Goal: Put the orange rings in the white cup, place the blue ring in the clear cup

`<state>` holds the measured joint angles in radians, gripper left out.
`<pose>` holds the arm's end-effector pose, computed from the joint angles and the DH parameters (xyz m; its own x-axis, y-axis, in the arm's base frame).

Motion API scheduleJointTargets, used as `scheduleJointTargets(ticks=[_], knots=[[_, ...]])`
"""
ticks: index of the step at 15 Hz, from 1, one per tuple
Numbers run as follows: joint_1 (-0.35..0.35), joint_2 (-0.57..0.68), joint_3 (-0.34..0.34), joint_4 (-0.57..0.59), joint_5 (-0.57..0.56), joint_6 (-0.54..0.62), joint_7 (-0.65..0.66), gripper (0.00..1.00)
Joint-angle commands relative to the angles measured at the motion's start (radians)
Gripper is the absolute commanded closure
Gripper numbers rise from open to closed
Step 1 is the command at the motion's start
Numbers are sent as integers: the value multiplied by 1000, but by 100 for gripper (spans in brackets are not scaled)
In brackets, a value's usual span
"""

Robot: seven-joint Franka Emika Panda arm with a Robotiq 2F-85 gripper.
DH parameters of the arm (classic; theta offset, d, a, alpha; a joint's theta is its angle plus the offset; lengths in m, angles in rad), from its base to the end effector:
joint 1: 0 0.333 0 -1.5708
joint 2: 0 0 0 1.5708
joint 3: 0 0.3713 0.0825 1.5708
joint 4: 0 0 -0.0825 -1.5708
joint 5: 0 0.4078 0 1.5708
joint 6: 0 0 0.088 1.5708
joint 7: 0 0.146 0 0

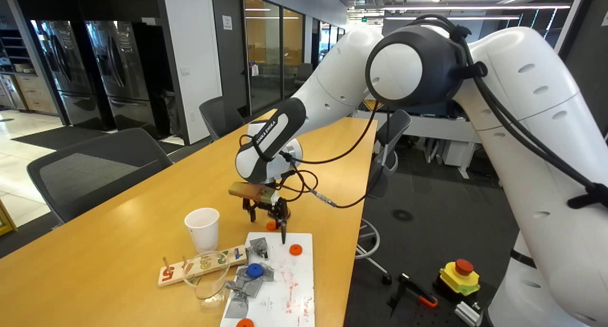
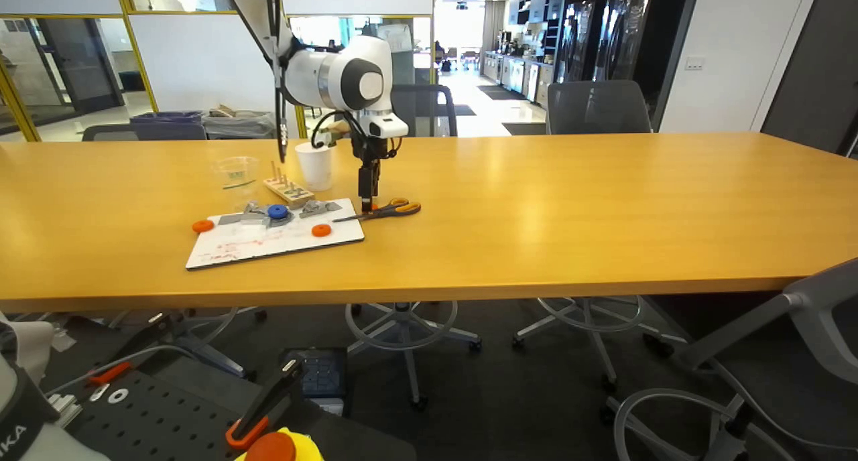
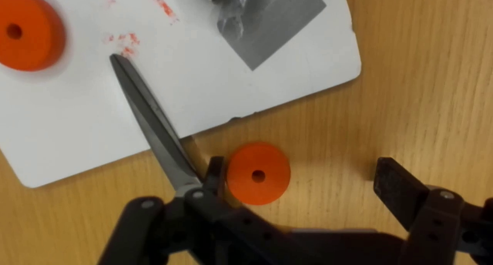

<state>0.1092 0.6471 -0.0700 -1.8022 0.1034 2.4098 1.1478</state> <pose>0.6952 0.0335 0.1698 0.3862 -0.9217 -0.0373 -0.9217 -0.3872 0.0244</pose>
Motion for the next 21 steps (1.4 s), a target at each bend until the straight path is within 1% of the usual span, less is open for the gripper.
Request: scheduleJointTargets(ticks=[1,9,10,11,12,13,15,19,20,21], knots=[[-6,18,1,33,26,1,-2,0],[-6,27,-5,39,18,9,-3,0],[-5,22,-5,32,18,18,-1,25],[-5,21,-4,29,19,24,-1,26],[-5,19,-4,28,19,30,-2,32],[-4,18,-4,30,18,34,-2,42],[-4,15,-5,32,18,34,-2,58],[-3,11,-7,30,14,33,-1,86],[-3,10,-7,30,15,33,-2,83],[-3,7,-6,29,15,32,-3,83]])
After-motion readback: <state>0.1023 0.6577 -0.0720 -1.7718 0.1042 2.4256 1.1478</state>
